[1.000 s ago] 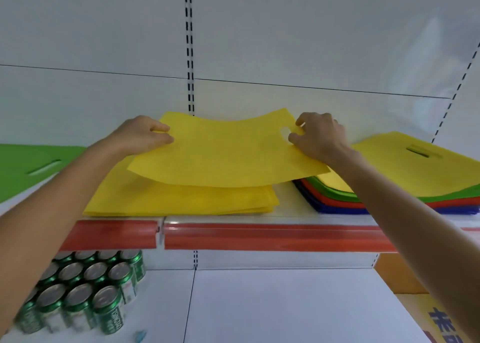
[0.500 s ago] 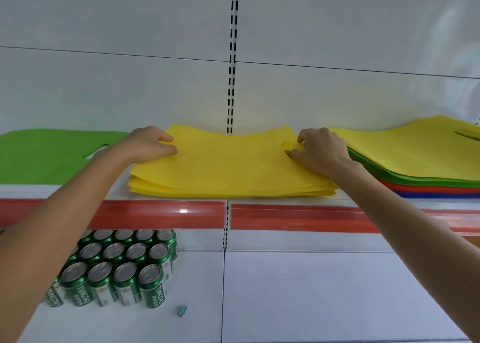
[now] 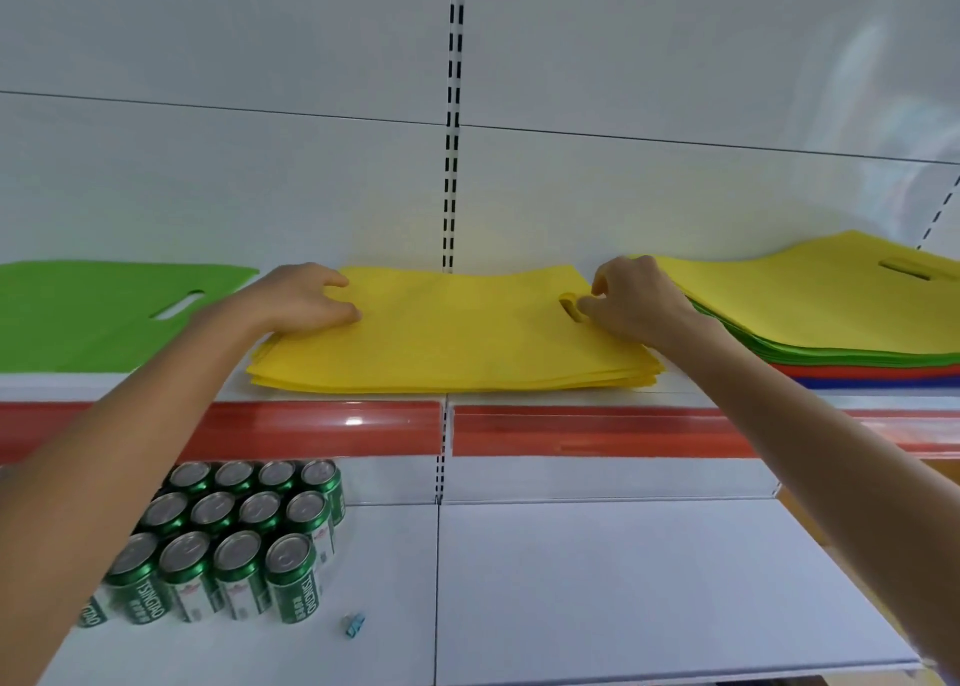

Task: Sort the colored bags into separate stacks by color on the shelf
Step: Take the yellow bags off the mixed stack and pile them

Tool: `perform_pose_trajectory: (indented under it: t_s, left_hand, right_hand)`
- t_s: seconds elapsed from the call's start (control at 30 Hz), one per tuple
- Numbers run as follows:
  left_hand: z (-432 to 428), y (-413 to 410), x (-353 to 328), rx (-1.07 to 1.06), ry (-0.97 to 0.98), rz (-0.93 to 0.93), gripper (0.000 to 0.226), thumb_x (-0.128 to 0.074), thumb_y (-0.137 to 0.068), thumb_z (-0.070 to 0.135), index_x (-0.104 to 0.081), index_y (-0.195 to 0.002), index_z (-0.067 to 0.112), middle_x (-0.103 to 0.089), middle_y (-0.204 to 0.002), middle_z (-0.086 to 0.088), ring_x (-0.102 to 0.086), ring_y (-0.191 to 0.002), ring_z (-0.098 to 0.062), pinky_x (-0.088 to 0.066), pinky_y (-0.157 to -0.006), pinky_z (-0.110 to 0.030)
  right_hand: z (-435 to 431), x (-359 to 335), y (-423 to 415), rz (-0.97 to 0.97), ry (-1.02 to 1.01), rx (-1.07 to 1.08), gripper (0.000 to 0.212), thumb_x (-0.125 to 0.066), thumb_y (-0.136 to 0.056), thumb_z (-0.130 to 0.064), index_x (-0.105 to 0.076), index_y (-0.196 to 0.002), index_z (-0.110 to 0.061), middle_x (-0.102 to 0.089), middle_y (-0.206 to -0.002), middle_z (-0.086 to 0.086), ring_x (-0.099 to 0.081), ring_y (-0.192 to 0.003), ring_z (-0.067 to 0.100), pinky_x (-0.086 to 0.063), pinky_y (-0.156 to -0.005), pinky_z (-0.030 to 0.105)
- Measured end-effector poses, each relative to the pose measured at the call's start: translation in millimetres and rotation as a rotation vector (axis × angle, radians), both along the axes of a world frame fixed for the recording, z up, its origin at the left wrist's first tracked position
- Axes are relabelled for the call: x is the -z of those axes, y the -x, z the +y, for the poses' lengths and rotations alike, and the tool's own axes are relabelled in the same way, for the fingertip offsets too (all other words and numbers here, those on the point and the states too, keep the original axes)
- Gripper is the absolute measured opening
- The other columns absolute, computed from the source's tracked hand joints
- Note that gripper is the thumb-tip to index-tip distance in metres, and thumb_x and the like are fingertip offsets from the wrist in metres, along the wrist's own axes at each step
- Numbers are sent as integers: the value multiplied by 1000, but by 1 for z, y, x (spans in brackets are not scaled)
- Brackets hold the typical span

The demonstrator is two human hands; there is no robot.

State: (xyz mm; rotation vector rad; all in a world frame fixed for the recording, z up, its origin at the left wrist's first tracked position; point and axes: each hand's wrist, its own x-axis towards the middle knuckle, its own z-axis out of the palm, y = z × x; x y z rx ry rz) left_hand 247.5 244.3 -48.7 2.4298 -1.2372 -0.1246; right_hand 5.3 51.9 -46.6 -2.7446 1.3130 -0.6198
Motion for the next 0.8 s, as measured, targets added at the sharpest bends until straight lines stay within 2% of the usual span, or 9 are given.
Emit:
perform_pose_trajectory:
  t_s: [0.17,0.33,0.43,0.6,0.8]
  left_hand:
    - [-19,26,-16,59,83,-48,55,-58,-89,35,-42,-139,16,-39,-146,-8,-38,-132,-25,-31,-104,-33]
    - [-66,82,-34,181,151,-89,56,-56,-89,38,-42,-139,16,-39,-146,-6,-40,-131,-23,-33,-101,-31]
    - [-106,125,-44,258,168,-86,56,-54,-90,40,-41,-139,16,-38,-146,-4,-38,-132,-22,-33,-101,-31]
    - [-173,194,-48,357,154,-101,59,-51,-91,44,-41,-140,13,-38,-147,-3,-38,-132,-20,-31,-103,-28]
    - [-237,241,-32,356,22,-103,63,-49,-91,47,-35,-142,14,-33,-149,-6,-31,-137,-22,-28,-107,-30]
  right_hand:
    - [-10,-21,19,-124,28,-25,25,-56,-88,-26,-64,-102,-6,-61,-107,15,-57,-94,32,-39,-68,29]
    - [-34,-47,67,-217,68,-34,22,-57,-89,-24,-67,-103,-10,-63,-107,9,-55,-88,22,-42,-72,28]
    - [-60,-59,109,-248,77,-7,22,-59,-88,-22,-68,-106,-11,-64,-109,9,-58,-93,22,-49,-79,30]
    - [-111,-59,180,-188,78,74,26,-63,-86,-20,-66,-110,-11,-64,-112,10,-60,-101,25,-50,-90,37]
    - [-171,-54,252,-77,73,102,31,-66,-85,-22,-64,-114,-9,-64,-112,8,-57,-105,24,-46,-92,35]
